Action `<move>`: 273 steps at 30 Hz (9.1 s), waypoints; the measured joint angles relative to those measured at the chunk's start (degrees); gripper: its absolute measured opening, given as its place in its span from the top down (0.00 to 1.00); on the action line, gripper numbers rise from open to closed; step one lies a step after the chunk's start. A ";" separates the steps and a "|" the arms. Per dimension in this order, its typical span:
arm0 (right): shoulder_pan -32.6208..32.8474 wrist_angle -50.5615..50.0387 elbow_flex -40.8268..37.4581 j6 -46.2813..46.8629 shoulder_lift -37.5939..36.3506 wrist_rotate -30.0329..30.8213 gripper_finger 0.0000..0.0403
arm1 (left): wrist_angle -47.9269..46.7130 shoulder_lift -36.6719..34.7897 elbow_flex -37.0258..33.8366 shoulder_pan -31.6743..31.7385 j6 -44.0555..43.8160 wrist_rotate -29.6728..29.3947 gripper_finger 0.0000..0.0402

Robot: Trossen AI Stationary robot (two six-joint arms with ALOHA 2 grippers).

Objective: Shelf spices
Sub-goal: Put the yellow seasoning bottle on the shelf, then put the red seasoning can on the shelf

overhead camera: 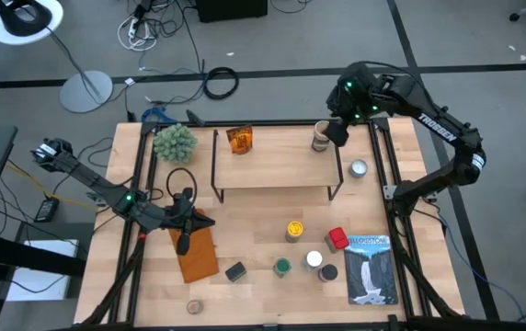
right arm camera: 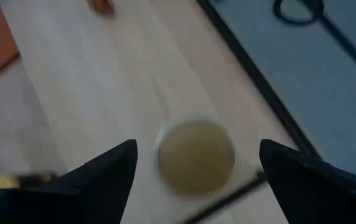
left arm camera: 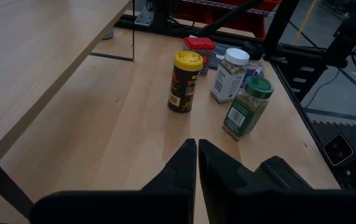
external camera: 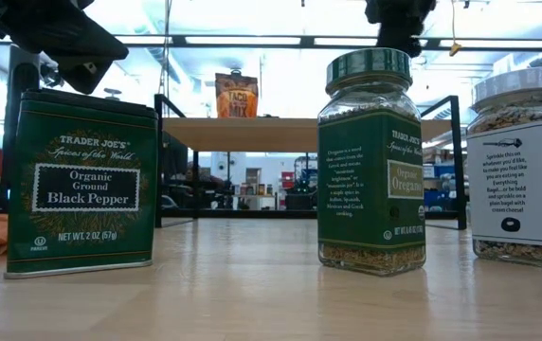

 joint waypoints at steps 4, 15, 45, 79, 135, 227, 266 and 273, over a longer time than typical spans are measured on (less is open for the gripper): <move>0.03 -5.42 0.15 2.93 -3.26 0.02 0.18 | -0.10 0.00 0.00 0.00 0.22 0.00 0.95; 15.29 -3.40 -8.49 23.92 -24.54 5.95 0.22 | -0.10 0.00 0.00 0.02 0.26 0.00 0.95; 54.64 86.36 -54.09 22.78 -4.78 27.89 0.32 | 0.18 0.00 0.00 0.00 1.46 0.00 0.95; 59.98 26.23 -21.58 41.41 16.45 27.06 0.40 | -0.30 0.00 -0.02 -0.09 1.14 2.60 0.95; 52.63 28.70 -21.17 36.37 19.77 13.78 0.44 | -2.00 0.02 -0.04 -0.11 -0.15 3.65 0.95; 15.10 -0.67 -9.29 11.80 -1.38 5.97 0.34 | -4.54 0.01 -0.04 -0.11 0.04 2.54 0.95; 25.44 -10.17 -1.10 25.58 -6.24 11.46 0.36 | -4.60 0.02 -0.04 -0.11 -0.17 2.54 0.95; 42.12 -10.08 -1.14 40.42 -7.03 21.03 0.41 | -4.56 0.02 -0.04 -0.10 -0.11 2.54 0.95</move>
